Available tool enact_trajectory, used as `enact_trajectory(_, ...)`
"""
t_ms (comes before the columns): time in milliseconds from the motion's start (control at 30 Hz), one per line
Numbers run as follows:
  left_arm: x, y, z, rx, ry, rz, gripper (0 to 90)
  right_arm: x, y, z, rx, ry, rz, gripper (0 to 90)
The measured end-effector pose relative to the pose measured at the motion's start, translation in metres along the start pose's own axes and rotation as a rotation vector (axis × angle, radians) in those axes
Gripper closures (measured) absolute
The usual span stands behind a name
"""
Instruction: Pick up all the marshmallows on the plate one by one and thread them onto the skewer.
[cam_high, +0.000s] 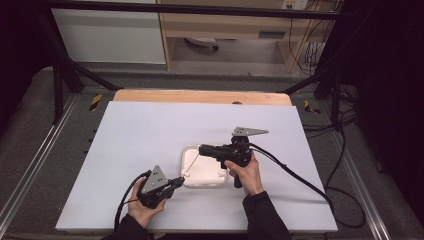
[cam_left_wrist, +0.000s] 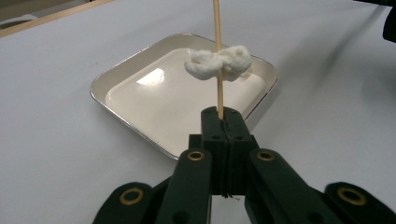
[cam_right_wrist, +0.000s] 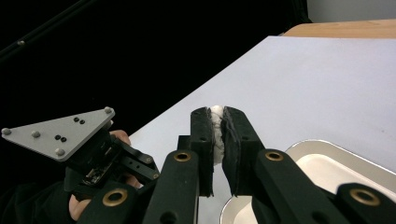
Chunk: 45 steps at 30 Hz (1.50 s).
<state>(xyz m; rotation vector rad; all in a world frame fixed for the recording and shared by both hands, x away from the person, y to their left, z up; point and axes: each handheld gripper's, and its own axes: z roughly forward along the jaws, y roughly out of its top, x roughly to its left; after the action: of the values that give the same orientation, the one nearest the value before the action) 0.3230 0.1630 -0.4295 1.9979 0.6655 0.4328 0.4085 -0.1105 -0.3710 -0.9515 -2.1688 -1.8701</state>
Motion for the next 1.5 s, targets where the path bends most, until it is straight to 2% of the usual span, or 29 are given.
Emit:
enact_trajectory(133,-0.002,0.001,0.002,0.008,-0.008,0.012,89.1,0.0,-0.001,0.0,-0.009,0.037,0.011,83.2)
enact_trajectory(400,-0.004,0.001,0.005,0.02,0.003,0.02,89.1,0.003,-0.003,0.0,-0.006,0.039,0.0,83.4)
enact_trajectory(567,-0.003,0.001,0.008,0.029,-0.009,0.001,89.1,0.003,-0.003,-0.001,0.008,0.02,-0.016,83.1)
enact_trajectory(633,-0.002,0.0,0.008,0.022,-0.016,-0.008,89.1,0.004,-0.003,-0.003,0.012,-0.004,-0.026,82.6)
enact_trajectory(667,-0.002,0.0,0.008,0.018,-0.017,-0.009,89.1,0.004,-0.002,-0.004,0.011,-0.018,-0.035,82.4)
enact_trajectory(900,0.0,0.001,0.006,-0.002,-0.023,-0.009,89.1,0.004,0.0,-0.007,0.001,-0.042,-0.04,81.3)
enact_trajectory(1233,-0.001,0.001,0.005,-0.001,-0.025,-0.003,89.1,0.002,0.003,-0.01,-0.014,-0.064,-0.046,77.6)
enact_trajectory(1500,-0.002,0.001,0.002,-0.029,-0.028,0.004,89.2,0.001,0.003,-0.012,-0.03,-0.066,-0.039,81.4)
